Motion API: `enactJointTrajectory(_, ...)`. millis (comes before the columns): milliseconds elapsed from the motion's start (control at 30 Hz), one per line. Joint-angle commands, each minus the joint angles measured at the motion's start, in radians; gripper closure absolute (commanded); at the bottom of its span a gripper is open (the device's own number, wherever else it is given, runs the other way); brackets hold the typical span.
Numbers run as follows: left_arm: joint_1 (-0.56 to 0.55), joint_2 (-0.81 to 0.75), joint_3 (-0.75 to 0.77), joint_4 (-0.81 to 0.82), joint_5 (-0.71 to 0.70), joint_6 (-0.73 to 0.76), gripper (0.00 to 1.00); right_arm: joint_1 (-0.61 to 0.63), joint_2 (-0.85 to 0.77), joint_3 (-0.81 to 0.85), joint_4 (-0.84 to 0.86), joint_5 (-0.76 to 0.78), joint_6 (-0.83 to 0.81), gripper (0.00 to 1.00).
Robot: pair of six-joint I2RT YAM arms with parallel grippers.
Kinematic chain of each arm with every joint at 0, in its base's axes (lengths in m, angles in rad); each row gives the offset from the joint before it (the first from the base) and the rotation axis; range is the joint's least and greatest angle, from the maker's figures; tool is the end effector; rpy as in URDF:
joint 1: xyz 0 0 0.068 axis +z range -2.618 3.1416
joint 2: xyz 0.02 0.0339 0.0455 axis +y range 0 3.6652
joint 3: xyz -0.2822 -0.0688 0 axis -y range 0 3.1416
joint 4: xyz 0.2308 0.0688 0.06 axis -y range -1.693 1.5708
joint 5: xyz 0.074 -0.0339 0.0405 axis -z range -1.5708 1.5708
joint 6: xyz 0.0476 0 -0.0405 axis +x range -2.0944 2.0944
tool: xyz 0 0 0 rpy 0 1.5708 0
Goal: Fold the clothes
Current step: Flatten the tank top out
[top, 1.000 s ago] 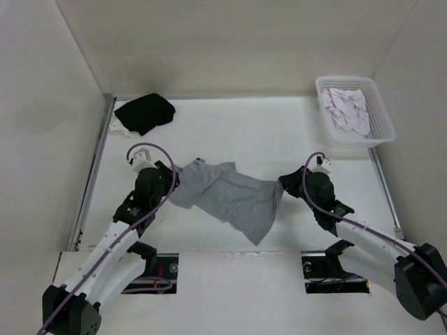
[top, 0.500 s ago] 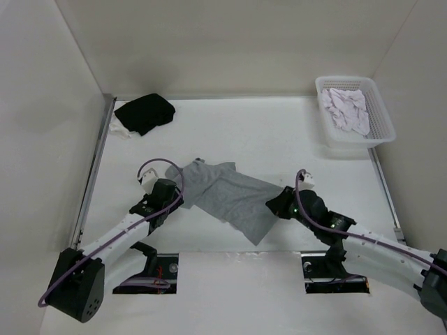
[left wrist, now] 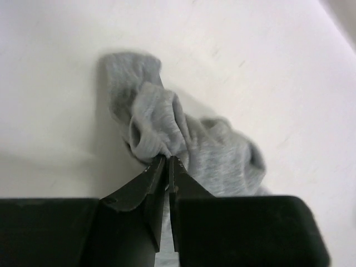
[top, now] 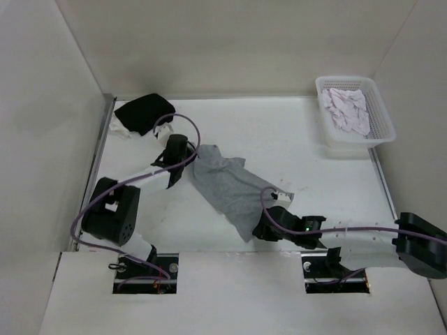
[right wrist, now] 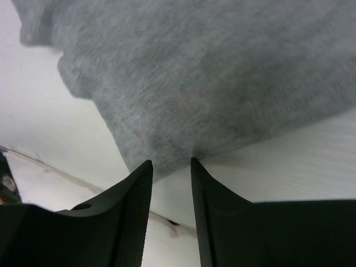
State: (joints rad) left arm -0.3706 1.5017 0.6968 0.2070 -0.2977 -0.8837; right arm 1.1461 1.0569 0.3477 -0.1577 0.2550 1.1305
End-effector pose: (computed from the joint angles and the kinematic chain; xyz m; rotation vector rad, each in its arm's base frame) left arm 0.2870 -0.0966 0.2030 -0.7139 2.0462 -0.4081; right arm 0.0823 0.1529 0.1630 0.0995 2.5337 0.7084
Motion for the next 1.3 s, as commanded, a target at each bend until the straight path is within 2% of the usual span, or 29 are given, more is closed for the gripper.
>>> enactJointTrajectory(0, 0.020, 0.124, 0.249, 0.121, 0.054, 0.021, 0.95, 0.028, 0.155, 0.066, 0.062, -0.003, -0.005, 0.76)
enactJointTrajectory(33, 0.017, 0.135, 0.277, 0.112, 0.051, 0.028, 0.92, 0.031, 0.193, 0.091, 0.104, -0.008, -0.017, 0.86)
enactJointTrajectory(67, 0.016, 0.150, 0.320, 0.095, 0.054, 0.043, 0.82, 0.030, 0.225, 0.115, 0.145, -0.016, -0.034, 0.91)
enactJointTrajectory(100, 0.014, 0.152, 0.332, 0.082, 0.058, 0.054, 0.75, 0.030, 0.251, 0.138, 0.180, -0.025, -0.046, 0.94)
enactJointTrajectory(133, 0.011, 0.137, 0.329, 0.050, 0.055, 0.071, 0.61, 0.031, 0.283, 0.172, 0.223, -0.036, -0.057, 0.94)
enactJointTrajectory(167, 0.006, 0.114, 0.308, 0.033, 0.052, 0.077, 0.55, 0.031, 0.329, 0.216, 0.274, -0.052, -0.067, 0.95)
enactJointTrajectory(200, 0.003, 0.085, 0.275, 0.025, 0.049, 0.080, 0.53, 0.031, 0.381, 0.271, 0.321, -0.080, -0.086, 0.95)
enactJointTrajectory(267, -0.009, -0.041, 0.132, 0.029, 0.039, 0.081, 0.56, 0.031, 0.445, 0.353, 0.375, -0.127, -0.118, 0.92)
enactJointTrajectory(300, -0.017, -0.113, 0.060, 0.025, 0.029, 0.084, 0.59, 0.031, 0.462, 0.385, 0.391, -0.146, -0.133, 0.86)
enactJointTrajectory(367, -0.046, -0.301, -0.108, -0.019, 0.014, 0.095, 0.63, 0.020, 0.453, 0.415, 0.396, -0.172, -0.172, 0.65)
enactJointTrajectory(400, -0.060, -0.372, -0.159, -0.065, 0.017, 0.089, 0.64, 0.005, 0.421, 0.407, 0.385, -0.175, -0.199, 0.61)
enactJointTrajectory(500, -0.162, -0.524, -0.256, -0.208, 0.020, 0.055, 0.65, -0.042, 0.295, 0.346, 0.347, -0.149, -0.233, 0.57)
enactJointTrajectory(567, -0.356, -0.598, -0.316, -0.337, -0.003, -0.074, 0.65, -0.099, 0.151, 0.268, 0.319, -0.100, -0.247, 0.61)
enactJointTrajectory(700, -0.662, -0.536, -0.341, -0.354, -0.092, -0.288, 0.62, -0.191, -0.055, 0.154, 0.303, -0.013, -0.247, 0.66)
enactJointTrajectory(767, -0.753, -0.461, -0.321, -0.328, -0.125, -0.348, 0.60, -0.243, -0.142, 0.111, 0.293, 0.000, -0.242, 0.66)
enactJointTrajectory(867, -0.805, -0.336, -0.295, -0.275, -0.123, -0.426, 0.59, -0.303, -0.233, 0.080, 0.259, -0.007, -0.248, 0.65)
enactJointTrajectory(1100, -0.830, -0.192, -0.284, -0.186, -0.101, -0.511, 0.59, -0.343, -0.322, 0.033, 0.205, 0.003, -0.253, 0.64)
enactJointTrajectory(1267, -0.865, -0.126, -0.295, -0.146, -0.043, -0.540, 0.65, -0.371, -0.333, 0.013, 0.213, -0.002, -0.253, 0.64)
